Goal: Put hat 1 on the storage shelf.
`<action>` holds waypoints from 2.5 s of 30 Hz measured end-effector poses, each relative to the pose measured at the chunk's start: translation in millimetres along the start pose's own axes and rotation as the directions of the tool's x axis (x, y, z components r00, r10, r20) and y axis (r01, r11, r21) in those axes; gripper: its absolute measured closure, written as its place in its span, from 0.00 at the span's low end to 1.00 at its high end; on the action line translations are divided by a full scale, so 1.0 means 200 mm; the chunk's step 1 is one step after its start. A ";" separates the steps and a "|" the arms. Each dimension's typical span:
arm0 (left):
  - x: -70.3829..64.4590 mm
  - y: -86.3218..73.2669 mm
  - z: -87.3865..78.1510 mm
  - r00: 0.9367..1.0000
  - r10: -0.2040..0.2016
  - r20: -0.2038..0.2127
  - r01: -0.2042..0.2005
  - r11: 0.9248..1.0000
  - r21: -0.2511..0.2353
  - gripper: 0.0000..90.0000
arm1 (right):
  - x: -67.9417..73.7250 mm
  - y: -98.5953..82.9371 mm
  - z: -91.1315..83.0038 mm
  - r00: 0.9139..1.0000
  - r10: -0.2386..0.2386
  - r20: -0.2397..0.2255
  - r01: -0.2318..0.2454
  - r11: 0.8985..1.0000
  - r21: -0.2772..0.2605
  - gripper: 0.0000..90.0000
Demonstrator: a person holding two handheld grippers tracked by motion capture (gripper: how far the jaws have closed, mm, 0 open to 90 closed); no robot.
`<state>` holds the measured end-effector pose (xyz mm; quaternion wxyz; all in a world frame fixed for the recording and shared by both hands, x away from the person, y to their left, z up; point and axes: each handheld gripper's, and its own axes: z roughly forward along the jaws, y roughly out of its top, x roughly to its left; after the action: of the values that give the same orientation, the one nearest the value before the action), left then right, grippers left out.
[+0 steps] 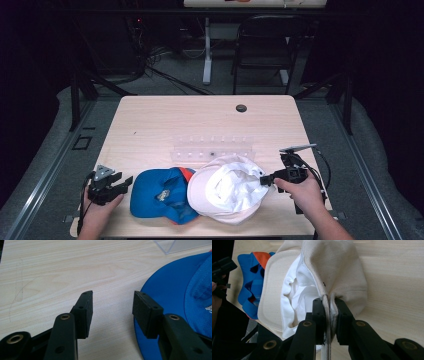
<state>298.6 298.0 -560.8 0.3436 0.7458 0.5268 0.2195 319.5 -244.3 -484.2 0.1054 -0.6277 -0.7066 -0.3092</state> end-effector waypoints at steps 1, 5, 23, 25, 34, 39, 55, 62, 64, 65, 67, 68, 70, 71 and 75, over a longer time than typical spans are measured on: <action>0.00 0.00 0.00 1.000 0.000 0.000 0.000 1.000 0.000 0.57 | 0.00 0.01 -0.01 1.000 -0.012 -0.009 0.012 1.000 0.018 0.90; 0.00 0.00 0.00 1.000 0.000 -0.001 0.000 1.000 -0.001 0.57 | 0.02 0.02 -0.02 1.000 -0.005 -0.022 0.005 1.000 0.012 0.90; 0.00 0.00 0.00 1.000 -0.001 0.000 0.001 1.000 -0.002 0.57 | 0.14 0.08 -0.12 0.999 0.004 -0.049 -0.002 0.999 0.037 0.91; 0.00 0.00 0.00 1.000 -0.002 0.000 0.002 1.000 -0.003 0.57 | 0.15 0.08 -0.12 0.998 0.005 -0.063 -0.003 0.999 0.041 0.91; 0.00 0.00 0.00 1.000 0.000 -0.003 0.000 1.000 -0.007 0.57 | 0.18 0.10 -0.14 0.987 0.057 -0.152 -0.049 0.997 0.053 0.91; 0.00 0.00 0.00 1.000 0.005 -0.002 -0.005 1.000 -0.004 0.57 | 0.17 0.11 -0.14 0.972 0.097 -0.214 -0.087 0.995 0.055 0.91; 0.00 0.00 0.00 1.000 0.001 -0.002 -0.001 1.000 -0.003 0.57 | 0.19 0.13 -0.16 0.878 0.210 -0.429 -0.200 0.977 0.070 0.91; 0.00 0.00 -0.01 1.000 0.003 0.001 -0.003 1.000 0.009 0.57 | 0.24 0.15 -0.14 0.806 0.211 -0.552 -0.210 0.975 0.066 0.91; 0.01 0.00 -0.01 1.000 0.001 -0.001 -0.001 1.000 0.005 0.57 | 0.25 0.16 -0.14 0.786 0.214 -0.580 -0.218 0.974 0.064 0.91; 0.01 0.00 0.00 1.000 0.001 0.000 -0.001 1.000 0.007 0.57 | 0.26 0.17 -0.13 0.779 0.212 -0.590 -0.218 0.974 0.062 0.91; 0.01 0.00 0.00 1.000 -0.001 0.000 0.001 1.000 0.000 0.57 | 0.28 0.18 -0.13 0.773 0.215 -0.596 -0.225 0.973 0.060 0.91; 0.01 0.00 0.00 1.000 -0.001 0.000 0.001 1.000 0.000 0.57 | 0.29 0.18 -0.14 0.773 0.203 -0.602 -0.206 0.976 0.064 0.91; 0.01 0.00 0.00 1.000 0.001 0.000 -0.001 1.000 0.006 0.57 | 0.31 0.19 -0.15 0.769 0.201 -0.606 -0.212 0.976 0.055 0.91; 0.01 0.00 0.00 1.000 0.001 0.000 -0.001 1.000 0.005 0.57 | 0.32 0.19 -0.15 0.769 0.197 -0.608 -0.209 0.977 0.052 0.91; 0.01 0.00 -0.01 1.000 0.002 0.000 -0.002 1.000 0.005 0.57 | 0.35 0.20 -0.19 0.768 0.177 -0.615 -0.199 0.979 0.033 0.91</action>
<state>298.6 299.8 -560.0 0.3414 0.7472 0.5265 0.2188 335.3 -208.7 -404.3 0.3492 -0.5620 -0.5617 -0.4967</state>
